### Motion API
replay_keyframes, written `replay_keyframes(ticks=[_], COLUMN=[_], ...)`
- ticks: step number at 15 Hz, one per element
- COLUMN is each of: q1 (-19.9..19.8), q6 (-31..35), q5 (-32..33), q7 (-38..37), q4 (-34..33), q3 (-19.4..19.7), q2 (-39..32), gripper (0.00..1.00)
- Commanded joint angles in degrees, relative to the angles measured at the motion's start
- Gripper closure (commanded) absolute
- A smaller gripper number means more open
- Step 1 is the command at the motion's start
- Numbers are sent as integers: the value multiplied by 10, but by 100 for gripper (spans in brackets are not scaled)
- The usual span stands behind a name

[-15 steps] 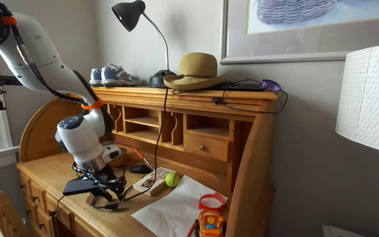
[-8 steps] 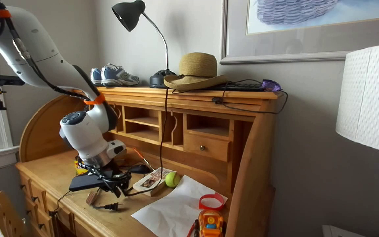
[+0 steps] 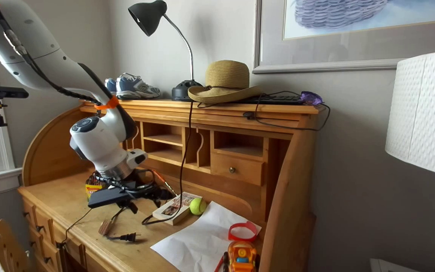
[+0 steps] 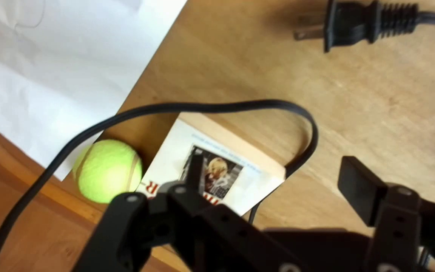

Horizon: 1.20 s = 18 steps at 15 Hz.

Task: Put the cable on the top

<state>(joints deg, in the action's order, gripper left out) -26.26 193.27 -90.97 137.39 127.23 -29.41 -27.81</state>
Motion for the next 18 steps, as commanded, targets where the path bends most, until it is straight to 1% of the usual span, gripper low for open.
replay_keyframes(ticks=[1,2,3,4,5,9,11,12,13,14,15,16,17,18], q1=[-5,-4,99,15,36,38,45,49,52,55,58,60,63,64], q6=[-22,-25,-83,-51,-65,-65,-63,-61,-59,-57,-57,-58,-57,-57], q5=[17,16,94,41,57,62,65,64,64,62,63,63,64,64], q7=[9,8,-109,-17,-40,-45,-58,-63,-69,-76,-81,-86,-88,-91], q4=[-23,-24,9,-18,-13,-12,-2,3,7,9,9,11,10,10], q3=[4,4,115,28,51,53,58,58,60,61,61,62,64,67], q2=[-19,-25,6,-28,-30,-48,-56,-59,-63,-65,-65,-64,-62,-61], gripper=[0,0,0,0,0,0,17,30,36,51,58,66,73,81])
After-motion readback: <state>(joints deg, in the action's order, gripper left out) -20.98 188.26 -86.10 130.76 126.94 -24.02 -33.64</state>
